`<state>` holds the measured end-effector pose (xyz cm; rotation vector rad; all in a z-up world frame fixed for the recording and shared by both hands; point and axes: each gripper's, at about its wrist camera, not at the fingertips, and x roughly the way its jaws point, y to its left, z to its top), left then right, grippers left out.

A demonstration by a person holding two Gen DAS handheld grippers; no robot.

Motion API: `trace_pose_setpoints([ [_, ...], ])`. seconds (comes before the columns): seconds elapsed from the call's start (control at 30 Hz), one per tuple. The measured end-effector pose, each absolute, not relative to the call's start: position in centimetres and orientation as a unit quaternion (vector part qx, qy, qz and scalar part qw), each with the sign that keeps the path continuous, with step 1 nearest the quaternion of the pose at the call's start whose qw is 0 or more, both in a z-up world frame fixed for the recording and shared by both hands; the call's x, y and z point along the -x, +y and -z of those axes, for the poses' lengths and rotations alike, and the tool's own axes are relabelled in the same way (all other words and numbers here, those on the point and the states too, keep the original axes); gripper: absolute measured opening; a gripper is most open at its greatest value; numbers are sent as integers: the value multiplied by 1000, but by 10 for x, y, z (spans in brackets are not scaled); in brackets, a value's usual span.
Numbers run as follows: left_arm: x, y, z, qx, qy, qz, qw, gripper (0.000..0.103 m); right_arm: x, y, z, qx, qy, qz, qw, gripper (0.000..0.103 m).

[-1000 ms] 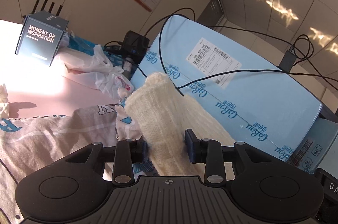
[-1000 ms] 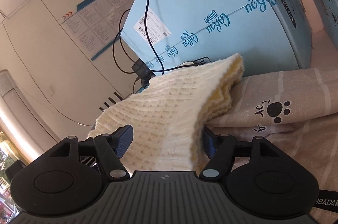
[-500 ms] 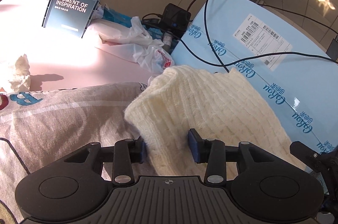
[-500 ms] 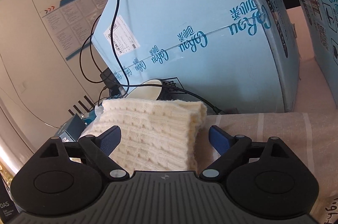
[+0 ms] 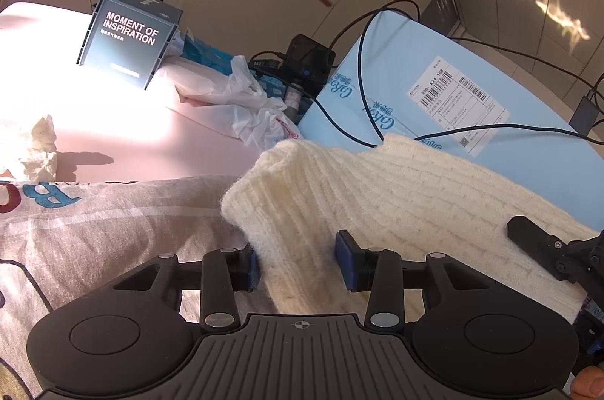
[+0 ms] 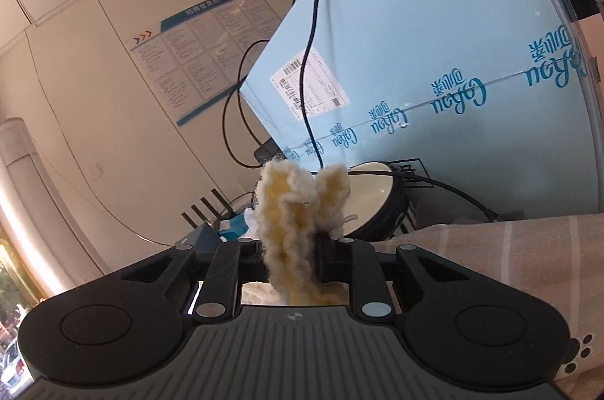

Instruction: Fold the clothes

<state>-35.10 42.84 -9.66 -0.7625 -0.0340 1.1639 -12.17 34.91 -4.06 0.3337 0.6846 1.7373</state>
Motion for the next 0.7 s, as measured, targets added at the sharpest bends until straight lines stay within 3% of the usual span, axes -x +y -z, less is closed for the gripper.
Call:
trace_pose_setpoints([
  [0.17, 360, 421, 92, 346, -56, -539, 766, 46, 147, 333, 15, -165, 278, -785, 529, 17],
  [0.4, 373, 399, 79, 308, -150, -507, 791, 45, 156, 308, -18, -191, 245, -798, 516, 17],
  [0.7, 351, 385, 70, 283, -145, -363, 876, 43, 137, 243, -34, -180, 187, -763, 592, 17],
])
